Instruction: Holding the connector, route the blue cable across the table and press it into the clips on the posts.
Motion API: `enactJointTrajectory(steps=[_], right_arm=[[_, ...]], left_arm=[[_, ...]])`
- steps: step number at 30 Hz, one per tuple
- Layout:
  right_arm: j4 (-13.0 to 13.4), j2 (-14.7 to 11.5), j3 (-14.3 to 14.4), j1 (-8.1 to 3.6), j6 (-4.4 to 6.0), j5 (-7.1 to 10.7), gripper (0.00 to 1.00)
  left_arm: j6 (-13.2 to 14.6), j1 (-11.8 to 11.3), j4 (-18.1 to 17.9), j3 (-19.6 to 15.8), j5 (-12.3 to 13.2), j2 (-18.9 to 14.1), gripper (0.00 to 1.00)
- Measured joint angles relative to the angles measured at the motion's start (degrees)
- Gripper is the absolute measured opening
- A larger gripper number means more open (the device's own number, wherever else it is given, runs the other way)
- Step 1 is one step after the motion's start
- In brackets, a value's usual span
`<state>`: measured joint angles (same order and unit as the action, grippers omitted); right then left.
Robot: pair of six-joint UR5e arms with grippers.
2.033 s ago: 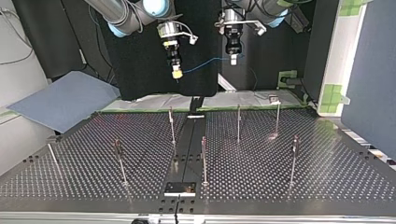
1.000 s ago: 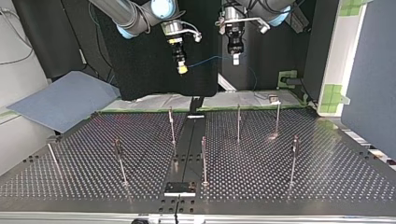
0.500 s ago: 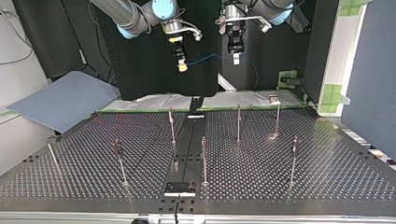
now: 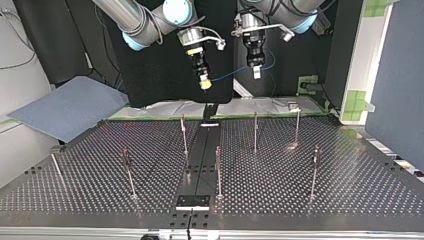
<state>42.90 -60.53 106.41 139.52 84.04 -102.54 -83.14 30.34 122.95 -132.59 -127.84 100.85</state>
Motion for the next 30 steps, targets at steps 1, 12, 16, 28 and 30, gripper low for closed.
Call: enactJointTrajectory(steps=[1,12,16,28,30], right_arm=[[-0.39,-0.39,-0.39,0.00,0.00,0.34,0.00],[-5.52,-5.52,-5.52,0.09,0.74,3.92,0.00],[-7.44,-7.43,-7.44,0.09,1.57,5.21,0.00],[-13.68,-10.49,-12.19,0.11,3.66,7.78,0.00],[-14.89,-10.28,-12.64,0.13,3.68,7.98,0.00]], left_arm=[[0.24,-0.10,0.41,0.41,-0.41,-0.01,0.00],[0.24,-2.12,5.97,3.20,-2.29,-2.89,0.00],[0.02,-3.11,7.87,3.34,-2.28,-4.76,0.00],[-2.38,-5.96,11.86,4.75,-2.40,-10.36,0.00],[-2.98,-6.70,12.25,5.07,-2.09,-11.33,0.00]])
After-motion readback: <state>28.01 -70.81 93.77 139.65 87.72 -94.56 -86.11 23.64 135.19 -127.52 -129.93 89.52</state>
